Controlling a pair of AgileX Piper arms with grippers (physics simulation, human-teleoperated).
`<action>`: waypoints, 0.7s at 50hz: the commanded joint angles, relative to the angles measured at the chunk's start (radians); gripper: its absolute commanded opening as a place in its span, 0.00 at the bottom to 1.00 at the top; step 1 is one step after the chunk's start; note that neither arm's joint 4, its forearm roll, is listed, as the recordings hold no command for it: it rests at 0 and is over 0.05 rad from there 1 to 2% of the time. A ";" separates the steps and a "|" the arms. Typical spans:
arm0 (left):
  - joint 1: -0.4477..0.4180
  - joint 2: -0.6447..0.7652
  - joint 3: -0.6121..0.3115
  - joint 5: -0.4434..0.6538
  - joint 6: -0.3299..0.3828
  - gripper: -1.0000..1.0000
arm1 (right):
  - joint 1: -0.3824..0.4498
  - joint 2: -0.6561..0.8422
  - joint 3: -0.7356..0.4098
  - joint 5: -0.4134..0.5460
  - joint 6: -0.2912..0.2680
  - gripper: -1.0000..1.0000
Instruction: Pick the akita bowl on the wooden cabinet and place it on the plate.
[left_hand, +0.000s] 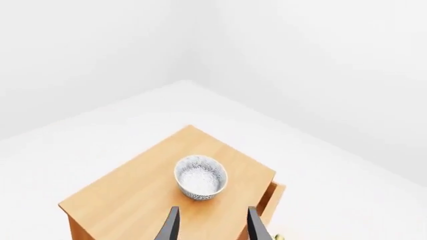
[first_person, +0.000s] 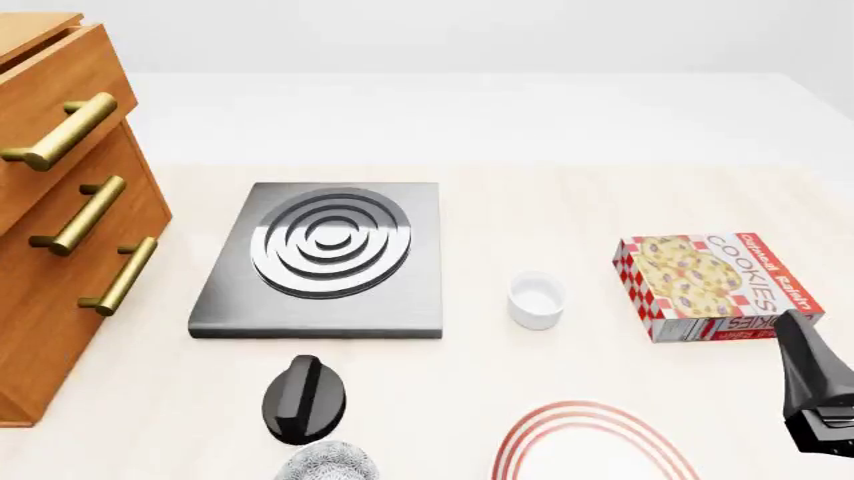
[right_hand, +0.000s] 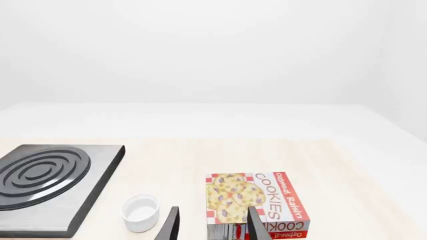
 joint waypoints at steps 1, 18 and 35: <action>0.014 0.048 -0.033 -0.006 -0.014 1.00 | 0.000 0.000 0.000 0.000 0.000 1.00; 0.023 0.111 -0.030 -0.013 -0.086 1.00 | 0.000 0.000 0.000 0.000 0.000 1.00; 0.042 0.143 -0.042 -0.003 -0.129 1.00 | 0.000 0.000 0.000 0.000 0.000 1.00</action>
